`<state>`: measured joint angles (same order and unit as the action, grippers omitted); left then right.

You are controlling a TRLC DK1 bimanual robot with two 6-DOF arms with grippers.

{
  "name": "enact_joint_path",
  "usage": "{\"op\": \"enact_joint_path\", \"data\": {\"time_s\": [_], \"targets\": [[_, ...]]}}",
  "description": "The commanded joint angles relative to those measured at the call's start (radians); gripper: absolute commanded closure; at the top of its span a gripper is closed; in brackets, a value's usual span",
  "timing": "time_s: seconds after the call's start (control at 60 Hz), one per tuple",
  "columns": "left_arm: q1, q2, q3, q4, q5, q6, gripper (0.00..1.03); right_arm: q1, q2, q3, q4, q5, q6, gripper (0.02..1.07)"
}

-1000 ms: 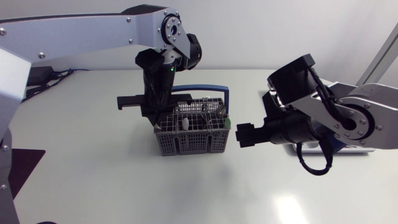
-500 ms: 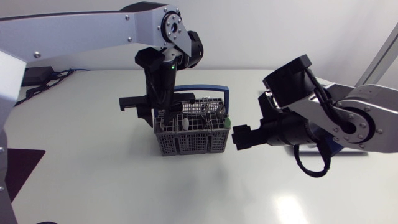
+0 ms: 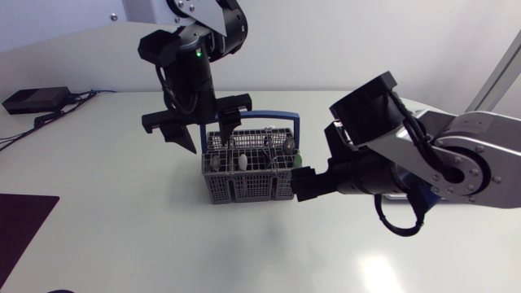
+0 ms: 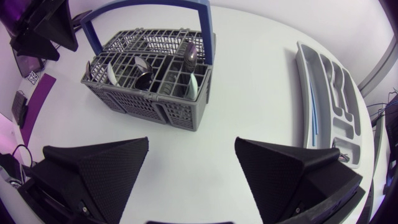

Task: Unload the cutlery basket into the drawer organizer.

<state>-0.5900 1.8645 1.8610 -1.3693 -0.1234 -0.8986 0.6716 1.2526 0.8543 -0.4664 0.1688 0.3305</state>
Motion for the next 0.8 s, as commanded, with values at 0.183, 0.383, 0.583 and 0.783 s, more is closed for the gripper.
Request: {"op": "enact_joint_path", "data": {"time_s": [0.183, 0.383, 0.583, 0.783], "targets": [[0.033, -0.090, -0.131, 0.061, 0.024, 0.086, 0.34, 0.048, 0.076, 0.091, 0.021, 0.006, 0.024, 0.07], [0.082, -0.163, -0.240, 0.127, 0.030, 0.142, 0.34, 0.071, 0.168, 0.183, 0.037, -0.043, 0.004, 0.07], [0.121, -0.242, -0.347, 0.213, 0.056, 0.231, 0.34, 0.072, 0.238, 0.289, 0.025, -0.126, -0.038, 0.07], [0.156, -0.320, -0.465, 0.314, 0.091, 0.340, 0.34, 0.057, 0.311, 0.384, -0.003, -0.239, -0.064, 0.07]]}}
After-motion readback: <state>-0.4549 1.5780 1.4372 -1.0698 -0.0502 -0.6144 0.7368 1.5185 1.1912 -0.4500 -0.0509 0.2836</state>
